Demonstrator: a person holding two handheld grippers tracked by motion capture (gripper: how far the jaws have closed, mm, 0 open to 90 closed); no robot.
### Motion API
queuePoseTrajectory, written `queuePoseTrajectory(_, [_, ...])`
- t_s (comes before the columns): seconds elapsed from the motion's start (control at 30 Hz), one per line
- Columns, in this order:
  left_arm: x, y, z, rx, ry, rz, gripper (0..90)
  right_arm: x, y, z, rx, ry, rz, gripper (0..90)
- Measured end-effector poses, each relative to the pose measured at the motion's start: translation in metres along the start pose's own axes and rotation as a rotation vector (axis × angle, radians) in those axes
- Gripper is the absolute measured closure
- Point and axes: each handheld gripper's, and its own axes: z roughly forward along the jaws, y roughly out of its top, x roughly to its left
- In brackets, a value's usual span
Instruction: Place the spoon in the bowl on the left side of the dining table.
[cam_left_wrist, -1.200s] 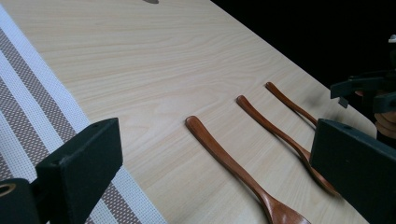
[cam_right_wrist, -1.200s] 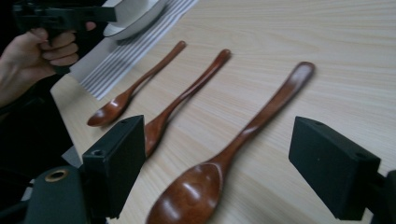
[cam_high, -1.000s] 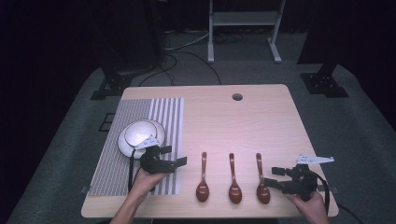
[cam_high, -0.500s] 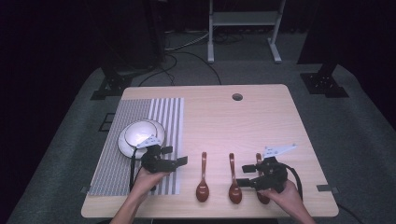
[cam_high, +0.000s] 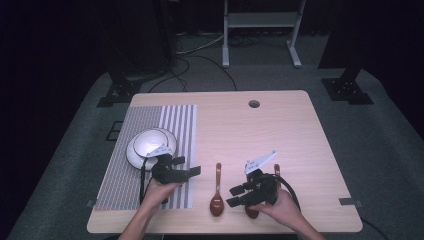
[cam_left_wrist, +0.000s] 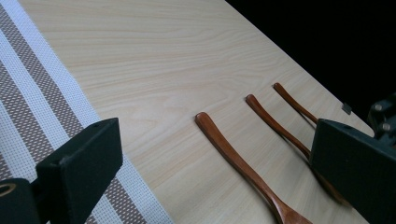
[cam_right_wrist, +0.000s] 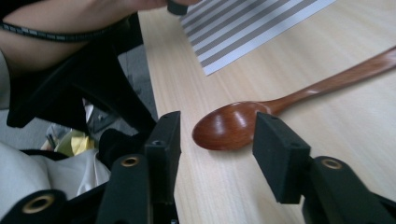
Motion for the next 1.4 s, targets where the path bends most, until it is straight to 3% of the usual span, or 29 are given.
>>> queuePoseTrajectory(0.37, [-0.003,0.000,0.001,0.000,-0.018,-0.002,2.3,0.007,0.007,0.047,0.148,-0.002,-0.053,75.9])
queuePoseTrajectory(0.53, [-0.004,0.000,0.001,-0.003,-0.024,-0.008,4.0,0.007,0.004,0.058,0.176,-0.025,-0.064,78.3])
queuePoseTrajectory(0.77, [-0.006,-0.001,0.006,0.004,-0.027,-0.023,4.0,0.005,-0.003,0.064,0.179,-0.059,-0.090,78.8])
queuePoseTrajectory(0.9, [-0.009,-0.003,0.012,0.028,-0.036,-0.019,5.0,0.012,-0.005,0.065,0.172,-0.103,-0.164,79.8])
queuePoseTrajectory(1.0, [-0.011,-0.003,0.014,0.038,-0.036,-0.013,5.0,0.014,-0.006,0.065,0.167,-0.121,-0.187,80.6])
queuePoseTrajectory(1.4, [-0.012,0.000,0.029,0.057,-0.021,-0.049,6.7,0.018,-0.009,0.065,0.157,-0.145,-0.236,80.6])
